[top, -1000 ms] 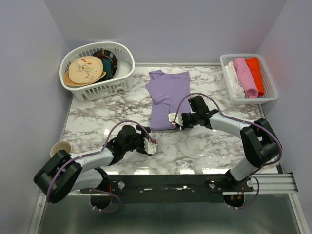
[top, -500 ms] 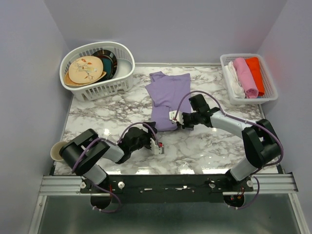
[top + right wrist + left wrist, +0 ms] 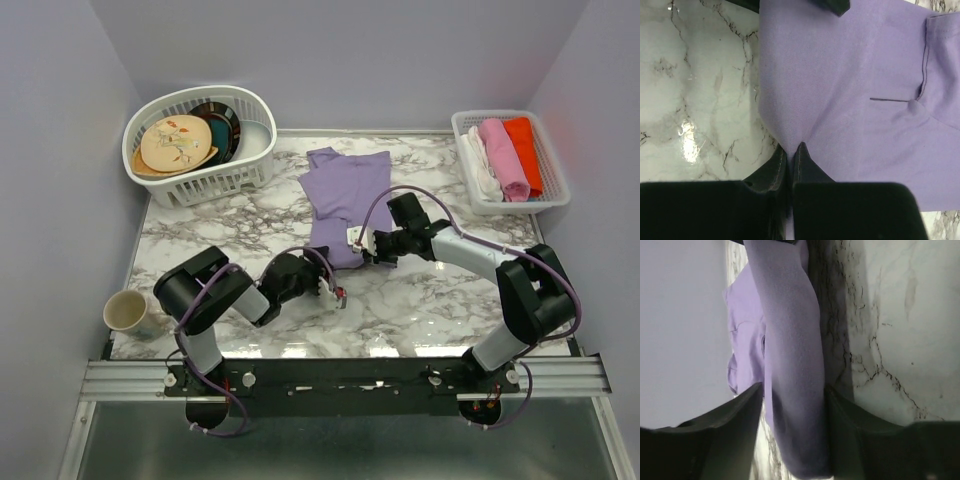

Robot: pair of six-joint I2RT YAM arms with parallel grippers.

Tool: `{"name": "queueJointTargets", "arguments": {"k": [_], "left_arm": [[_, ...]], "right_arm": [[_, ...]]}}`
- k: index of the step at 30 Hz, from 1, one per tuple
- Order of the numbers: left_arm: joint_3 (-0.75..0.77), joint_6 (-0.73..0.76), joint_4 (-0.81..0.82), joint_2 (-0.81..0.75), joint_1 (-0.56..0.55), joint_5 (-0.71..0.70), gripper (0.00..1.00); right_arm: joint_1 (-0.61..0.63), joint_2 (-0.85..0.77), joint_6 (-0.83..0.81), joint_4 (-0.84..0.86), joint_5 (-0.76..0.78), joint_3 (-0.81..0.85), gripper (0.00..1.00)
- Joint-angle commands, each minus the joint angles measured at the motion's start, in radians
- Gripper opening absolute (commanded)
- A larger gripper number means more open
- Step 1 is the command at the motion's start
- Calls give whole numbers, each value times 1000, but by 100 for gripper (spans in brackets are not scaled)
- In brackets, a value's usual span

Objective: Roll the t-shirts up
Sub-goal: Roll the T-shirt to the center of the board.

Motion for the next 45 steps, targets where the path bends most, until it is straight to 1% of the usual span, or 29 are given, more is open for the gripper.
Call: {"name": "queueJointTargets", "arguments": {"k": [1,2,4,5,6,7,8,9,10,11,13,15,16,17,21,22,24,28,30,31,34,36,37,39,45], "left_arm": [[76,-2,-234,-39,-5,-8,50],[122,-30,-299,-66,-3,-18,40],[159,-67,-416,-86,-3,-22,35],[184,-94,-439,-91,-3,-27,28],[204,-107,-479,-96,-3,-30,22],[228,-124,-579,-102,-3,-36,16],[265,-148,-608,-103,0,-39,8],[279,-185,-629,-108,4,-35,6],[296,-205,-692,-109,12,-29,3],[331,-225,-718,-115,16,-25,0],[363,-275,-790,-120,26,-6,0],[385,-300,-807,-126,35,1,0],[388,-318,-812,-128,42,8,0],[395,-325,-817,-134,44,14,0],[408,-362,-852,-149,62,44,0],[411,-369,-876,-155,67,51,0],[420,-411,-884,-171,70,68,0],[454,-484,-971,-198,92,133,0],[451,-498,-978,-212,92,148,0],[449,-503,-973,-215,92,151,0],[469,-544,-994,-212,93,160,0],[480,-552,-1002,-211,99,169,0],[477,-552,-1001,-214,98,177,0],[474,-556,-1004,-218,98,186,0],[492,-593,-1039,-220,112,208,0]], "right_arm": [[-2,9,5,-37,-41,34,7],[-2,9,3,-34,-41,33,7],[-2,11,6,-32,-38,36,7],[-2,9,17,-28,-38,34,8],[-2,8,31,-17,-27,30,11],[-2,-7,45,12,-21,16,20],[-2,-17,61,26,-15,5,27],[-2,-30,68,40,-6,-7,33],[-2,-43,69,65,-4,-24,42],[-2,-73,69,78,-6,-58,45],[-2,-99,65,116,-7,-91,69],[1,-124,66,132,-11,-119,71],[-1,-130,66,136,-14,-124,91],[1,-133,69,139,-15,-125,99],[2,-161,65,162,-8,-164,100],[6,-167,69,194,0,-174,99],[12,-179,74,207,6,-193,99],[25,-245,68,256,12,-271,100],[35,-259,68,280,40,-297,100],[45,-264,74,311,45,-305,100],[68,-250,104,294,42,-273,99],[84,-235,124,305,97,-280,100],[93,-231,134,345,112,-283,100],[99,-219,157,371,155,-289,100],[153,-190,175,457,278,-314,100]]}}
